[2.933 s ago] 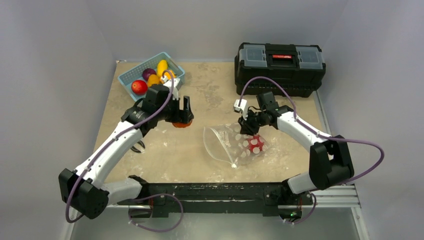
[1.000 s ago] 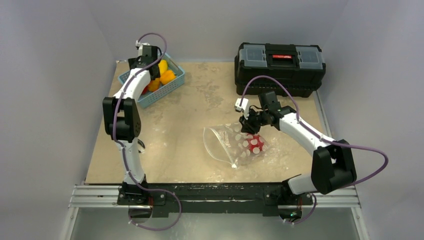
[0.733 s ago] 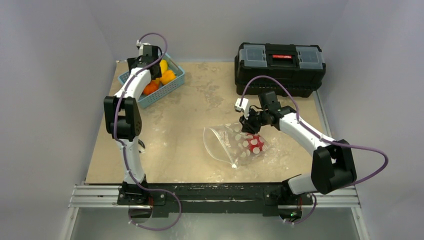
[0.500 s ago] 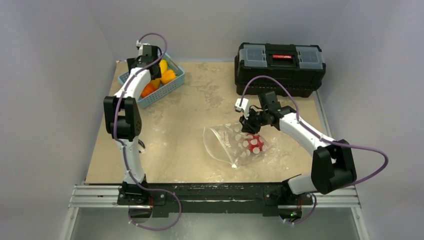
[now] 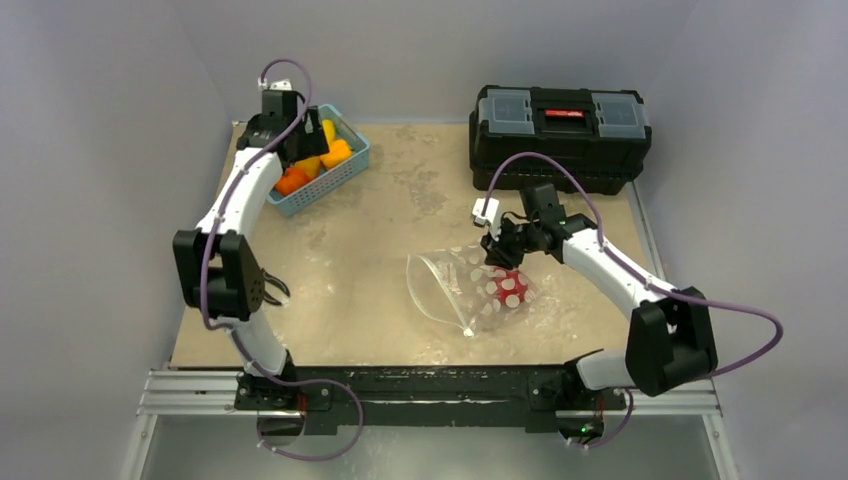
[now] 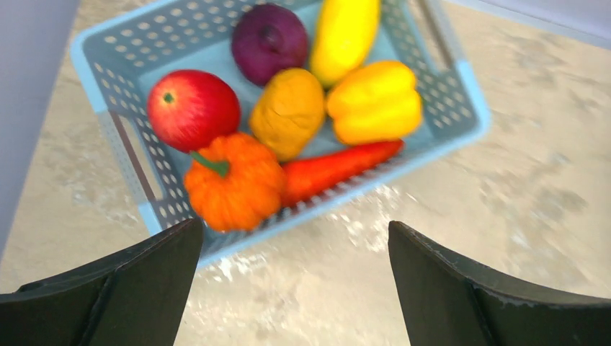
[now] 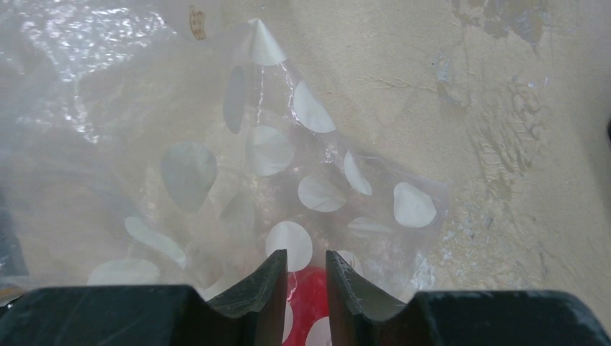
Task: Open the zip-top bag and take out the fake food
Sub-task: Place the fake vegetable in the bin, then pick up the fake vegetable from the zipper food storage bag.
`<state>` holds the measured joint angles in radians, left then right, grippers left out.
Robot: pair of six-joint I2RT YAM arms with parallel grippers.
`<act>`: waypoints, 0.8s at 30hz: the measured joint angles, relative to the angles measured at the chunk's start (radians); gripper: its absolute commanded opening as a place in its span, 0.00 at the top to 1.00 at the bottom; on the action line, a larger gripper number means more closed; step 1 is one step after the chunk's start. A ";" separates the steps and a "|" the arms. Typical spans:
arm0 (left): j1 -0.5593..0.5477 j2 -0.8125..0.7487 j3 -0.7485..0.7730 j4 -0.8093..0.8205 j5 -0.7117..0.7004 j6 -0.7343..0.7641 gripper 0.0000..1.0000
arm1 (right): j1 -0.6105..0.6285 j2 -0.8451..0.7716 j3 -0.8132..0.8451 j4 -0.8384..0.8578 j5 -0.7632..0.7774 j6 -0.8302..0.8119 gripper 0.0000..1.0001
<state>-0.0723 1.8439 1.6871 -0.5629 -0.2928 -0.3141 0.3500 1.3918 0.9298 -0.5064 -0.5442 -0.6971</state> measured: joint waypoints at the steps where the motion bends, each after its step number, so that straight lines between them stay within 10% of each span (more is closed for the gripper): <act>1: 0.000 -0.049 -0.039 0.009 0.041 -0.009 0.02 | -0.003 -0.013 -0.003 -0.006 -0.004 -0.005 0.74; 16: -0.133 -0.705 -0.646 0.164 0.539 -0.142 0.05 | -0.136 -0.228 -0.049 -0.078 -0.207 -0.192 0.71; 24: -0.209 -1.035 -0.904 0.204 0.666 -0.229 0.06 | -0.176 -0.338 -0.137 -0.166 -0.312 -0.470 0.45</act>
<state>-0.2810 0.8089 0.7830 -0.3588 0.3737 -0.5430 0.1738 1.0538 0.7925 -0.6720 -0.8562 -1.1667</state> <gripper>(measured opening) 0.941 0.475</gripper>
